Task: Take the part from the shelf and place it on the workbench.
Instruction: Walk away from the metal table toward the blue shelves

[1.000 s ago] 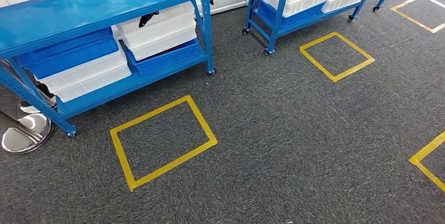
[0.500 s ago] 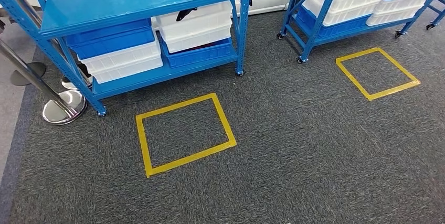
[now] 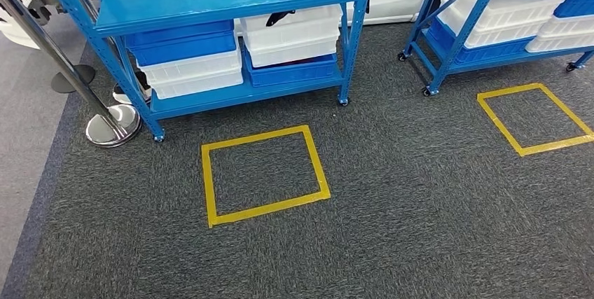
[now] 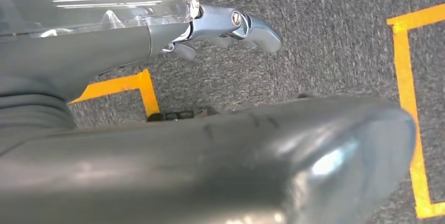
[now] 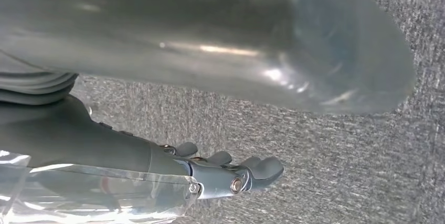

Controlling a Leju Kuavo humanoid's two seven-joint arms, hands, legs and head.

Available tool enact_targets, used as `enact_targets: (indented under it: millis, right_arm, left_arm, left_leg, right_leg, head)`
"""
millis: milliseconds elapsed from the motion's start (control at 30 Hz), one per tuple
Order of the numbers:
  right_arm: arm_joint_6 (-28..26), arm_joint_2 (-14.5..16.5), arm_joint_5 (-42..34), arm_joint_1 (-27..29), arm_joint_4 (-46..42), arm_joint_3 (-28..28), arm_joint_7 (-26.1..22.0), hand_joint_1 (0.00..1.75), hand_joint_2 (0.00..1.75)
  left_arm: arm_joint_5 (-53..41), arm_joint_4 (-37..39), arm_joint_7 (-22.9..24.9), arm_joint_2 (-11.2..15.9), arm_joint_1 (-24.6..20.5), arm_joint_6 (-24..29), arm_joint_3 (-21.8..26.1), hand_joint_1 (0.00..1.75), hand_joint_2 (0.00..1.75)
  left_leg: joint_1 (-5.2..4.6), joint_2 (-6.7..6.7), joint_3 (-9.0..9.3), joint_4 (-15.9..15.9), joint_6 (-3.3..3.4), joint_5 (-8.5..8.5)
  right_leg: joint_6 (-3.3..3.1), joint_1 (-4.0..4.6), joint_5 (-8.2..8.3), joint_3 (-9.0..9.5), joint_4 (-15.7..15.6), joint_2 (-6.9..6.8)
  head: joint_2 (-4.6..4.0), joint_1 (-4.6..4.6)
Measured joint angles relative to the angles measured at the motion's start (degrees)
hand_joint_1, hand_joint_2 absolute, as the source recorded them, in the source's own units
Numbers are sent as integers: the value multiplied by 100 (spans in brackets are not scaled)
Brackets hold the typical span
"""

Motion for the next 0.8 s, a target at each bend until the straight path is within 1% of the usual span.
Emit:
enact_targets:
  millis: [33,67,100,133,167,200,233,267,300,333,367,400,433,467,500,533,567,600,633,667,700,733,767,800]
  right_arm:
    - [4,-2,0,1,0,-1,7,0,0]
    - [9,-3,0,2,1,-2,13,0,0]
    - [12,-5,0,3,2,-2,18,0,0]
    - [17,-7,0,5,3,-3,22,0,0]
    - [26,-7,0,8,4,-3,35,0,0]
    - [35,-8,0,14,5,-3,52,0,0]
    - [44,-10,-2,24,6,-4,83,0,0]
    - [43,-14,-3,35,7,-7,121,0,0]
    - [28,-20,3,53,8,-9,161,0,0]
    - [2,-26,10,75,10,-13,199,0,0]
    - [-25,-32,15,102,16,-16,223,0,0]
    - [-44,-36,8,123,22,-23,231,0,0]
    - [-52,-37,-16,139,28,-39,226,0,0]
    - [-50,-39,-49,145,33,-63,214,0,0]
    - [-48,-39,-80,140,32,-90,197,0,0]
    - [-46,-36,-100,138,32,-116,183,0,0]
    - [-46,-32,-109,137,31,-133,173,0,0]
    - [-46,-30,-111,135,31,-145,165,0,0]
    - [-47,-27,-111,137,31,-155,160,0,0]
    - [-48,-28,-112,136,32,-163,160,0,0]
    - [-48,-28,-115,133,32,-178,161,0,0]
    - [-48,-28,-120,130,32,-194,162,0,0]
    - [-46,-28,-128,125,31,-213,164,0,0]
    - [-45,-28,-139,122,31,-229,165,0,0]
  left_arm:
    - [-2,1,-1,-2,6,0,0,0,0]
    - [-3,1,-2,-4,7,-1,0,0,0]
    - [-3,1,-2,-5,2,-1,0,0,0]
    - [-3,1,-3,-8,-4,-1,0,0,0]
    - [-4,1,-2,-8,-8,-3,0,0,0]
    - [-5,1,-2,-8,-8,-4,-1,0,0]
    - [-10,1,1,-9,-3,-9,-2,0,0]
    - [-24,1,7,-13,5,-18,-4,0,0]
    - [-40,1,13,-17,8,-30,-9,0,0]
    - [-60,1,22,-23,7,-43,-17,0,0]
    - [-82,2,33,-29,-3,-54,-27,0,0]
    - [-99,3,43,-33,-26,-60,-37,0,0]
    - [-113,4,53,-36,-46,-63,-46,0,0]
    - [-122,5,61,-38,-62,-64,-54,0,0]
    - [-126,5,66,-38,-71,-64,-61,0,0]
    - [-128,5,70,-37,-70,-65,-67,0,0]
    - [-130,5,72,-36,-72,-66,-73,0,0]
    - [-132,5,74,-36,-78,-66,-78,0,0]
    - [-134,5,75,-37,-86,-66,-84,0,0]
    - [-137,5,76,-38,-91,-67,-89,0,0]
    - [-141,5,77,-39,-86,-67,-95,0,0]
    - [-148,5,78,-39,-76,-68,-101,0,0]
    - [-156,5,80,-39,-59,-68,-107,0,0]
    - [-165,5,82,-39,-42,-68,-115,0,0]
  left_leg:
    - [9,-11,51,-26,40,-4]
    - [18,-20,109,-46,77,-10]
    - [23,-28,164,-62,106,-17]
    - [23,-32,200,-70,127,-33]
    - [18,-41,223,-69,141,-56]
    - [12,-54,253,-67,146,-85]
    - [8,-72,295,-66,143,-122]
    - [9,-107,353,-65,129,-163]
    - [12,-147,424,-64,110,-212]
    - [17,-189,487,-64,88,-268]
    - [17,-236,542,-53,59,-322]
    - [18,-277,569,-52,27,-376]
    - [21,-318,589,-62,-6,-417]
    - [20,-354,612,-55,-46,-426]
    - [24,-382,624,-45,-79,-422]
    - [28,-359,614,40,-107,-396]
    - [26,-303,542,223,-133,-363]
    - [30,-234,378,515,-154,-378]
    - [34,-158,144,887,-176,-446]
    - [36,-117,-121,1258,-199,-582]
    - [39,-99,-374,1560,-214,-750]
    - [41,-89,-552,1715,-219,-884]
    - [40,-82,-656,1697,-213,-916]
    - [36,-75,-681,1501,-188,-801]
  right_leg:
    - [36,-9,-7,-2,71,17]
    - [65,-15,-68,-60,203,52]
    - [81,-22,-190,-185,431,94]
    - [97,-28,-340,-375,747,141]
    - [112,-28,-483,-614,1105,170]
    - [123,-30,-568,-835,1403,183]
    - [129,-32,-559,-985,1544,187]
    - [125,-35,-456,-1040,1492,191]
    - [118,-41,-260,-994,1241,210]
    - [109,-51,11,-891,870,274]
    - [100,-57,224,-797,533,366]
    - [81,-55,362,-722,287,448]
    - [53,-46,431,-685,158,500]
    - [12,-35,397,-667,129,491]
    - [-37,-31,370,-622,110,443]
    - [-83,-33,352,-561,82,389]
    - [-130,-38,314,-490,54,339]
    - [-167,-38,270,-413,33,287]
    - [-193,-34,216,-342,17,242]
    - [-209,-27,155,-277,12,204]
    - [-215,-20,88,-205,11,172]
    - [-216,-15,26,-132,11,156]
    - [-214,-10,-42,-44,11,141]
    - [-210,-6,-113,54,10,129]
  head:
    - [0,1]
    - [0,1]
    - [0,1]
    - [0,2]
    - [0,2]
    - [0,2]
    - [0,2]
    - [0,2]
    - [0,2]
    - [0,2]
    - [0,1]
    - [0,1]
    - [0,1]
    - [0,1]
    - [0,1]
    - [0,1]
    - [0,0]
    - [0,-1]
    - [0,-2]
    - [0,-4]
    - [0,-4]
    - [0,-4]
    - [0,-4]
    - [0,-4]
